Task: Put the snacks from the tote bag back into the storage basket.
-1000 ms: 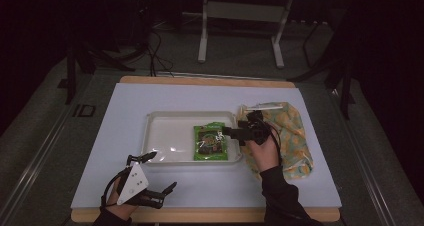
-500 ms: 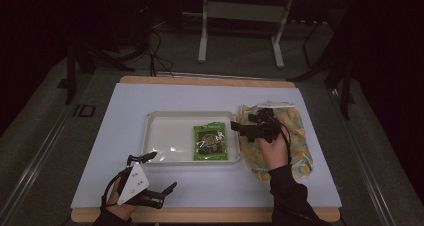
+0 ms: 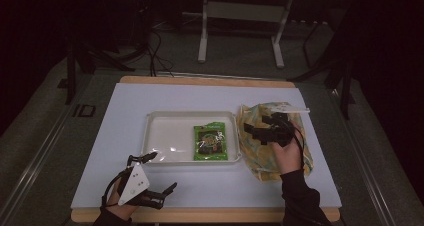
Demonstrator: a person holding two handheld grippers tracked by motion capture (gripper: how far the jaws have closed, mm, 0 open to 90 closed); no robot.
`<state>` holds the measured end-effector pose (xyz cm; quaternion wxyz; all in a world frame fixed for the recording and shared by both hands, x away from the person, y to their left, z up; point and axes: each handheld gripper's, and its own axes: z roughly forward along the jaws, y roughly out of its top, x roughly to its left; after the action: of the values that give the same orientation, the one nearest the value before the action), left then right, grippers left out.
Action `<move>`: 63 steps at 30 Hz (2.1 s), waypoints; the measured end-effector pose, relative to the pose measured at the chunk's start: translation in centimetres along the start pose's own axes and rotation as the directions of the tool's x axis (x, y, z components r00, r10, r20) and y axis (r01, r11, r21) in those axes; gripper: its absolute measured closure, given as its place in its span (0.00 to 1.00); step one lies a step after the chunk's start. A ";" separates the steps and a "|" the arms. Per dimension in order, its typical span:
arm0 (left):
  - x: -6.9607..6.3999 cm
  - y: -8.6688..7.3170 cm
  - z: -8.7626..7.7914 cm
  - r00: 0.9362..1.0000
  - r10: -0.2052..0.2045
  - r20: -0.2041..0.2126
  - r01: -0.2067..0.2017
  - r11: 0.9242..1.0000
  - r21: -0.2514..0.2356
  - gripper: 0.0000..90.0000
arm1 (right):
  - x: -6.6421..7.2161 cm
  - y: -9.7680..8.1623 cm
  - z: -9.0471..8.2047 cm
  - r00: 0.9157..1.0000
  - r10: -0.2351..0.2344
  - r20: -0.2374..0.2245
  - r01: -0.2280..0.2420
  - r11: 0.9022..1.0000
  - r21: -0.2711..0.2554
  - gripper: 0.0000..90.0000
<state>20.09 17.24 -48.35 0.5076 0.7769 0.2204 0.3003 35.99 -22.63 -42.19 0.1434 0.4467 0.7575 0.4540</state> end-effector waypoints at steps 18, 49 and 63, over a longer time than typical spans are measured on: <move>0.0 0.0 0.1 1.000 0.000 -0.002 0.000 1.000 0.006 0.00 | -2.9 -2.8 -3.4 0.997 0.028 0.072 -0.023 0.997 -0.070 0.17; -0.1 0.0 0.1 1.000 0.007 0.007 -0.007 1.000 0.012 0.00 | -4.6 -7.6 -6.9 0.978 0.017 0.210 0.021 0.984 -0.177 0.15; 0.0 0.0 0.1 1.000 0.005 0.012 -0.005 1.000 0.008 0.00 | -5.3 -8.5 -7.0 0.974 0.034 0.225 0.014 0.978 -0.206 0.15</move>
<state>20.15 17.13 -48.40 0.5050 0.7814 0.2164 0.2960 29.93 -32.41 -46.28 0.2724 0.4823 0.6825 0.4768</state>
